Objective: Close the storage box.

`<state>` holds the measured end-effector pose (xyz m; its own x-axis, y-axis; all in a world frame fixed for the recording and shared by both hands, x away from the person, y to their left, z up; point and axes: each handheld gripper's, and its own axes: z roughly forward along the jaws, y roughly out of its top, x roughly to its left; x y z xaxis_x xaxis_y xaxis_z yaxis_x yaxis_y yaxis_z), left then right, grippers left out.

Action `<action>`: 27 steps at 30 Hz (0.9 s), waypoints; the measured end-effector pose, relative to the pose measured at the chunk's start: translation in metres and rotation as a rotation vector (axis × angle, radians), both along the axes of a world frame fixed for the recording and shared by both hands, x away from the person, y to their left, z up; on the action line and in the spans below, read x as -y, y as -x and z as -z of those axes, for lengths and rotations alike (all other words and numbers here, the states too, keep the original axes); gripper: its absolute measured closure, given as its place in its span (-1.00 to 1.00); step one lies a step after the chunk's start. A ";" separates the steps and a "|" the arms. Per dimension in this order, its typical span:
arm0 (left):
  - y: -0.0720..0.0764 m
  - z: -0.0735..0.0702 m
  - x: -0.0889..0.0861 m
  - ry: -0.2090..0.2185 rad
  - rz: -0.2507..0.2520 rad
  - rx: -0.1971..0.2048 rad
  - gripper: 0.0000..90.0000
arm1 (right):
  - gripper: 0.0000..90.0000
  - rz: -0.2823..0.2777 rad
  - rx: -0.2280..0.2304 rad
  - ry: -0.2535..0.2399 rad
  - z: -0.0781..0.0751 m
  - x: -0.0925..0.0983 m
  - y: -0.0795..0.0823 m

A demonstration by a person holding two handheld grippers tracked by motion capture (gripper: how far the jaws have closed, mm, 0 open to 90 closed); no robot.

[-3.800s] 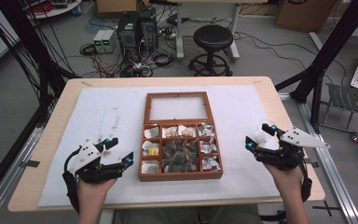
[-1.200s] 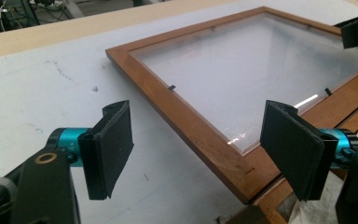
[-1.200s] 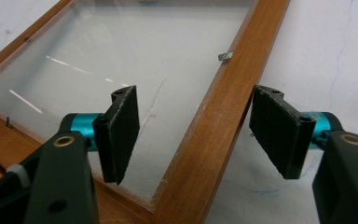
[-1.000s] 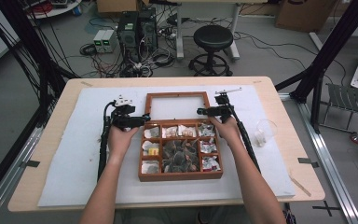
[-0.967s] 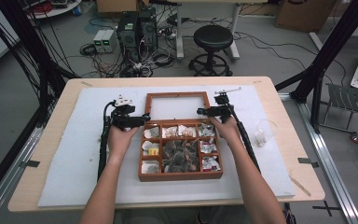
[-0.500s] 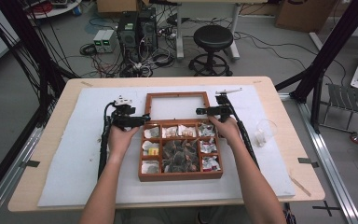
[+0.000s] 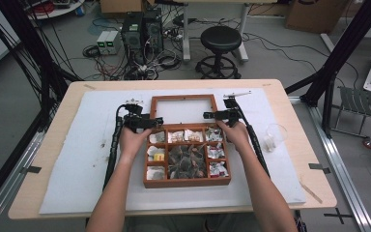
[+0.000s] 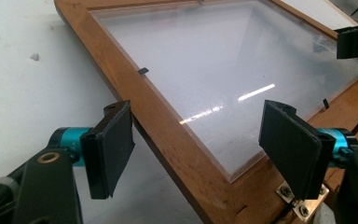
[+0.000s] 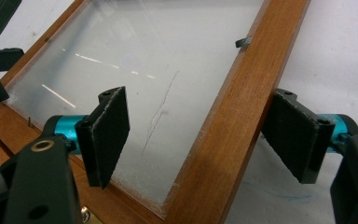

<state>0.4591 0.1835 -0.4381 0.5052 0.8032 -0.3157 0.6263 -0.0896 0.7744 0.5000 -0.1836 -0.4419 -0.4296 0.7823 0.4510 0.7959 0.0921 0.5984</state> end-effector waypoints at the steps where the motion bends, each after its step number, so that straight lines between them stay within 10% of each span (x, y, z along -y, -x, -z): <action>1: 0.000 0.000 -0.002 0.025 -0.003 -0.002 -0.42 | -0.44 -0.001 0.008 0.004 -0.001 0.000 0.000; 27: 0.020 -0.031 -0.013 0.107 0.033 0.183 -0.29 | 0.00 0.001 0.292 0.078 -0.038 0.004 0.029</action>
<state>0.4395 0.1968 -0.4067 0.5876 0.7519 -0.2988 0.4726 -0.0192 0.8811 0.4714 -0.1878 -0.4043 -0.5311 0.8105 0.2470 0.5916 0.1459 0.7929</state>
